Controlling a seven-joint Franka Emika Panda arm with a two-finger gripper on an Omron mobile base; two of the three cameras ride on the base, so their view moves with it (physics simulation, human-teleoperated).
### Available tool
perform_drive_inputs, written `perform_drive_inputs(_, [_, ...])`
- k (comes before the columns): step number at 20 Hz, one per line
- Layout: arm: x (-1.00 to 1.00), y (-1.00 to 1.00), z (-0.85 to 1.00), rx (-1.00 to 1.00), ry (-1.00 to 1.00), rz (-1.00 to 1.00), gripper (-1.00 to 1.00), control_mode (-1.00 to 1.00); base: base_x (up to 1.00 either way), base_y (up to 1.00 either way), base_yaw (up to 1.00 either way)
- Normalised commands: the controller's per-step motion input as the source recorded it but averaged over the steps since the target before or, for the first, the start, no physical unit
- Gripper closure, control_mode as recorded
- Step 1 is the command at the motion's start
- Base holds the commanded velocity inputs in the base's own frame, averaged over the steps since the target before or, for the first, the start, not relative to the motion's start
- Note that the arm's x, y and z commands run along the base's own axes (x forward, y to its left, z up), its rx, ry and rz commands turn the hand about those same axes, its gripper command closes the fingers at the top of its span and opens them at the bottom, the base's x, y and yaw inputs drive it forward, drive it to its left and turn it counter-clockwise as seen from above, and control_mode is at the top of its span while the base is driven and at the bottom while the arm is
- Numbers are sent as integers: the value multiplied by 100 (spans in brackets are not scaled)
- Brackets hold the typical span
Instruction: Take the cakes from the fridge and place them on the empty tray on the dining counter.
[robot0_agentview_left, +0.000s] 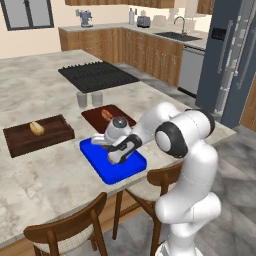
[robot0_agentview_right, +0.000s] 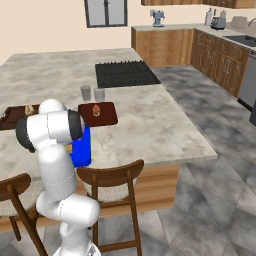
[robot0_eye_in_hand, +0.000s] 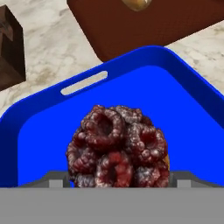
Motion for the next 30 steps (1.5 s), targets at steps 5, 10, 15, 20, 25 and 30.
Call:
perform_drive_inputs(5, [23, 17, -15, 0, 1, 0, -100, -100, 0, 0, 0])
perform_drive_inputs(10, [31, 2, -6, 0, 2, -1, -100, -100, 0, 0, 0])
perform_drive_inputs(15, [7, -1, 1, 0, 0, -3, -100, -100, 0, 0, 0])
perform_drive_inputs(20, [0, -10, 30, 0, 1, -2, -100, -100, 0, 0, 0])
perform_drive_inputs(25, [0, -24, 92, 0, 3, -1, -100, -100, 0, 0, 0])
perform_drive_inputs(30, [0, -22, 100, 0, 0, 0, -100, -100, 0, 0, 0])
